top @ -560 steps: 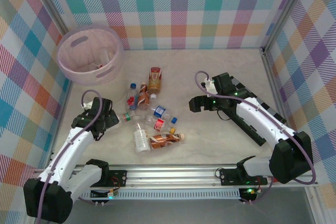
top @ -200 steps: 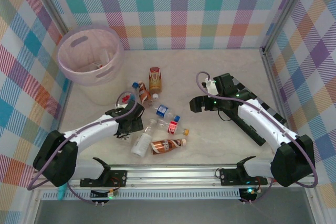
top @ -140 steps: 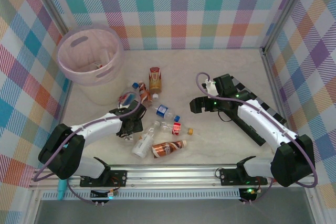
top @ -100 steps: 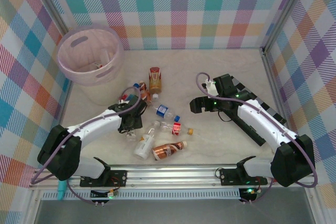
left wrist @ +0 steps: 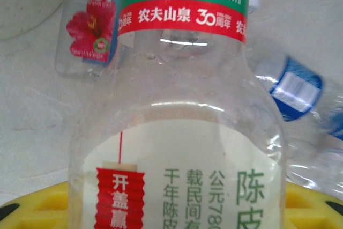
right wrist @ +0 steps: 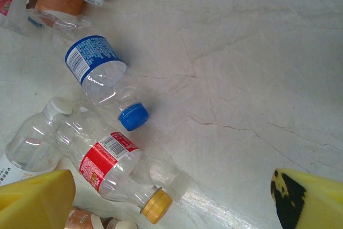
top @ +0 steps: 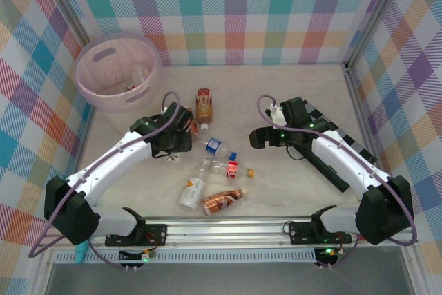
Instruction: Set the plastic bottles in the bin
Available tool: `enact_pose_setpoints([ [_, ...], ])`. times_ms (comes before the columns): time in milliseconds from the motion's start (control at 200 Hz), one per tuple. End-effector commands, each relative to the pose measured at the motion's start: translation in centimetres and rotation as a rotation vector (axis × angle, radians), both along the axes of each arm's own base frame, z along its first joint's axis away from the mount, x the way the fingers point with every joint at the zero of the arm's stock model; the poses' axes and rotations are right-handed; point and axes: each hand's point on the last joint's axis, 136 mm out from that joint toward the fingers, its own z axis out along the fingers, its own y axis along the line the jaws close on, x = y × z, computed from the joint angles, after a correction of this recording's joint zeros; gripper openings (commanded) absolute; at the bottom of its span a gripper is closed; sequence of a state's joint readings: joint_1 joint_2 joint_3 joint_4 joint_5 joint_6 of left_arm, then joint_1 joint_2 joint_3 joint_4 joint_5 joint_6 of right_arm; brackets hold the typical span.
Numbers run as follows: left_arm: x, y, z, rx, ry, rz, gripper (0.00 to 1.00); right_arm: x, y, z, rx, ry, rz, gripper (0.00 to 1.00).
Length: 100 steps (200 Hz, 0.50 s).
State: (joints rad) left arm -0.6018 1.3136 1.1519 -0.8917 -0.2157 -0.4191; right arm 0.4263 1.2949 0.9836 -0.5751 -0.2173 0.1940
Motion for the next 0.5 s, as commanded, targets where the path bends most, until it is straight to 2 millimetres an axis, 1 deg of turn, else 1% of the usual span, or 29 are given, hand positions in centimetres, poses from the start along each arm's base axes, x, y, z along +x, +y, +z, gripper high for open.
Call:
enact_pose_setpoints([
  [0, -1.0, -0.9, 3.9, -0.036, -0.032, -0.115, 0.48, 0.9, 0.6, 1.4, 0.031, -0.041, 0.009, 0.94],
  [90, -0.5, -1.2, 6.7, -0.065, -0.089, -0.133, 0.41, 0.9, 0.6, 1.4, 0.032, -0.039, 0.009, 0.94],
  [95, -0.4, -1.3, 7.2, -0.069, -0.099, -0.133, 0.41, 0.8, 0.6, 1.4, 0.031, -0.038, 0.010, 0.94],
  [195, 0.3, -1.5, 11.0, -0.081, -0.177, -0.157, 0.40, 0.7, 0.4, 1.6, 0.031, -0.044, 0.004, 0.94],
  [245, 1.0, -1.3, 13.2, -0.085, -0.235, -0.161, 0.39, 0.7, 0.4, 1.5, 0.029, -0.042, 0.003, 0.94],
  [330, 2.6, -0.5, 16.8, -0.118, -0.323, -0.134, 0.35, 0.6, 0.5, 1.4, 0.032, -0.033, 0.004, 0.94],
  [395, 3.8, 0.3, 19.1, -0.159, -0.369, -0.112, 0.34, 0.4, 0.4, 1.4, 0.036, -0.028, 0.002, 0.93],
  [495, 5.9, 2.5, 22.4, -0.240, -0.452, -0.055, 0.30, 0.2, 0.3, 1.3, 0.034, -0.032, 0.000, 0.94],
])
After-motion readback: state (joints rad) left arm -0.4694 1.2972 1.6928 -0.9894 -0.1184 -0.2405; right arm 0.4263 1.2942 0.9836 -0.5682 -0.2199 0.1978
